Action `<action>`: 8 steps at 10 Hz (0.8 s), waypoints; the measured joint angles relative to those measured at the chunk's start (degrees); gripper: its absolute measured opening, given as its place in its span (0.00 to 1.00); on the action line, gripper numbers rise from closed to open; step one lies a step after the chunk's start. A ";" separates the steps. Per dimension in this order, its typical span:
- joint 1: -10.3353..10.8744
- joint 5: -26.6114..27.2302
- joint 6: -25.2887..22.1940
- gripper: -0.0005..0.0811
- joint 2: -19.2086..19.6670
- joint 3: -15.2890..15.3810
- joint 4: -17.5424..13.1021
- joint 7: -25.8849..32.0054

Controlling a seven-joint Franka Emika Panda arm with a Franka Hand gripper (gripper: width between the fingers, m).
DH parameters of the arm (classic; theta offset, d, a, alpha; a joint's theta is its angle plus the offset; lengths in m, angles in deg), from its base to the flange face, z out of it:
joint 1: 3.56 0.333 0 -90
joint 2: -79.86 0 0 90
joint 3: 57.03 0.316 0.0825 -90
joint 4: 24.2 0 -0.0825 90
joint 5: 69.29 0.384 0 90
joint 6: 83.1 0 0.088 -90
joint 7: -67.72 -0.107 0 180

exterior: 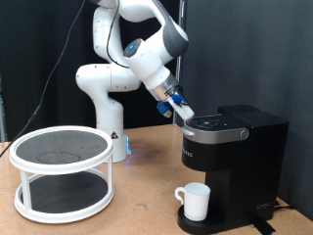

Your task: Make a cup of coffee with the keurig machine

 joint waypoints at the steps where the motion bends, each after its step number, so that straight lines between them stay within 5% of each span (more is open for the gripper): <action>1: 0.02 -0.07 -1.21 0.91 -1.88 -0.03 -0.07 -1.01; 4: 0.00 -0.37 -8.22 0.91 -7.60 -1.48 -0.85 -4.01; 8: -0.10 -0.37 -10.83 0.91 -16.61 -3.13 -0.62 -8.49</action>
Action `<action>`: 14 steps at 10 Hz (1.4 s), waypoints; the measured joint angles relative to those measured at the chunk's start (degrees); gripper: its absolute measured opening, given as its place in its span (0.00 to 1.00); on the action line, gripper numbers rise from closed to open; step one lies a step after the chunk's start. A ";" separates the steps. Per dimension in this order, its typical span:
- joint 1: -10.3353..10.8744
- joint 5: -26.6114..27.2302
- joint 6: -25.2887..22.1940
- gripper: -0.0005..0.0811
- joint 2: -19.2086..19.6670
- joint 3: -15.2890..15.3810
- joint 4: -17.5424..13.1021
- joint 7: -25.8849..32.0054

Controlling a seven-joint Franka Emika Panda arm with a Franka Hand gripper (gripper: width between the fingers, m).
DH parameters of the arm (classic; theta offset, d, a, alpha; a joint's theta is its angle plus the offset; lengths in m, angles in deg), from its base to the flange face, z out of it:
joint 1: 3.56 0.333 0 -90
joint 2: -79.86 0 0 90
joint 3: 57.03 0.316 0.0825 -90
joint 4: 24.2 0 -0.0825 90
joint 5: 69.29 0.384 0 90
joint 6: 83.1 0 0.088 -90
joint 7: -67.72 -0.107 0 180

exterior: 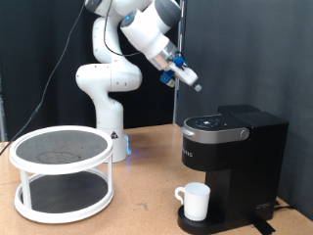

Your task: Make a cup of coffee with the keurig machine

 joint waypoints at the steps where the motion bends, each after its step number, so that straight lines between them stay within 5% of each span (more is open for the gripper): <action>1: 0.00 0.00 0.00 0.91 0.24 0.06 -0.02 0.11; 4: -0.96 -2.08 1.16 0.91 0.54 0.37 -4.21 -2.01; 8: -9.44 -26.78 0.67 0.91 1.08 7.67 -14.45 -12.87; 10: -13.69 -37.77 -1.33 0.91 3.29 11.50 -19.73 -13.27; 11: -14.81 -40.67 -3.21 0.91 6.75 12.13 -22.80 -13.05; 14: -14.74 -39.87 -1.32 0.91 6.67 12.29 -22.56 -12.54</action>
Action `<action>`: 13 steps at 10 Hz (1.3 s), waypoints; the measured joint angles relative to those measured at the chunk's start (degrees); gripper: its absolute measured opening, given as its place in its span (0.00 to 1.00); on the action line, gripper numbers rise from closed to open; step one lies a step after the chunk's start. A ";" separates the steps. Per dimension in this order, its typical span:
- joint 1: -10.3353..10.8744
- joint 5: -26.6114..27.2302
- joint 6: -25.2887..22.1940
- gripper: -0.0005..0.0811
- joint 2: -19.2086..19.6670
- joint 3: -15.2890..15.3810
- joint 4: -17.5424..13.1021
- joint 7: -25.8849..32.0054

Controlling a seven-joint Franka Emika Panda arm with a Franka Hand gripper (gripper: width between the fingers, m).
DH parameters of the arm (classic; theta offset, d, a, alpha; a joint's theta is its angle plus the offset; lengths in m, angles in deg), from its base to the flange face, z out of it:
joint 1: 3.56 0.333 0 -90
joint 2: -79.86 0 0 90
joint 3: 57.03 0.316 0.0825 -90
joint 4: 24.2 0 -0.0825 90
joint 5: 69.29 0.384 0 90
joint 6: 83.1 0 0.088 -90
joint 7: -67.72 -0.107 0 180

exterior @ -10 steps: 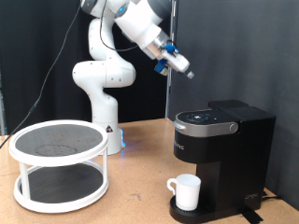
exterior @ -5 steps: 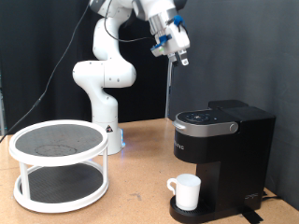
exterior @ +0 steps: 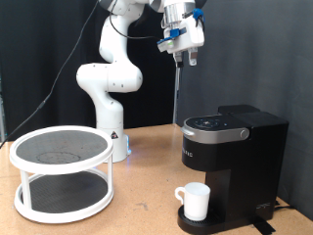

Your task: Make a cup of coffee with the keurig machine

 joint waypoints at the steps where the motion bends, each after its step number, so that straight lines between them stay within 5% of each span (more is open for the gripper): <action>1: -0.04 -0.58 -0.58 0.91 1.03 0.20 -1.08 0.79; 5: -1.09 -3.63 -1.83 0.91 10.37 0.70 -8.17 2.53; 13: -5.24 -13.89 5.20 0.91 27.78 5.90 -17.44 -2.23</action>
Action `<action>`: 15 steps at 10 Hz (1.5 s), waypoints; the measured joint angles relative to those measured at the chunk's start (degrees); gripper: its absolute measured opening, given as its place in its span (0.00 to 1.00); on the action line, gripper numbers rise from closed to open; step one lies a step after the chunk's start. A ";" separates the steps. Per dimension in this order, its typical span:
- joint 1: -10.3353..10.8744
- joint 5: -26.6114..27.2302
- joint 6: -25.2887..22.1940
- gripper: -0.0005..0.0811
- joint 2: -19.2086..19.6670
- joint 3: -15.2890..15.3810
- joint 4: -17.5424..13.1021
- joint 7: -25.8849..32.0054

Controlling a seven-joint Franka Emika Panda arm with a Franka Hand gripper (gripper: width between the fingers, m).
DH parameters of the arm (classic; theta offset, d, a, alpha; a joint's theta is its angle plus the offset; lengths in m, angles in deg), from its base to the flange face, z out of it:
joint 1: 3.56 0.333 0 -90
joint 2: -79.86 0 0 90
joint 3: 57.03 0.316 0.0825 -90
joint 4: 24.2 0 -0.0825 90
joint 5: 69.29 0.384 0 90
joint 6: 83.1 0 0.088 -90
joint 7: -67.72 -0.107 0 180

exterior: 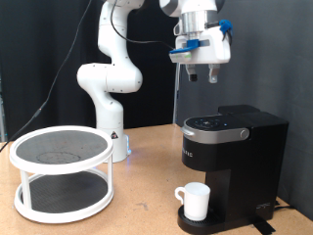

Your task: Make a cup of coffee with the keurig machine

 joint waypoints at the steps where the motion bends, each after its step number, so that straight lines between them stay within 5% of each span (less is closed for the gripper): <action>1: 0.00 -0.77 0.32 0.91 1.12 0.64 -0.28 -0.01; 6: 0.51 -2.81 0.35 0.91 1.68 3.35 1.30 1.92; 7: 0.51 -3.08 0.41 0.78 1.70 3.86 1.96 1.62; 8: 0.49 -3.12 0.82 0.78 1.71 4.18 2.59 1.31; 9: 0.47 -3.12 1.49 0.55 1.70 4.31 3.14 1.00; 10: 0.37 -3.17 2.84 0.55 1.68 4.32 3.70 0.27; 12: -0.02 -3.75 4.48 0.15 1.75 4.32 4.42 -0.99; 15: -0.83 -4.35 4.57 0.04 2.80 4.32 4.41 -1.74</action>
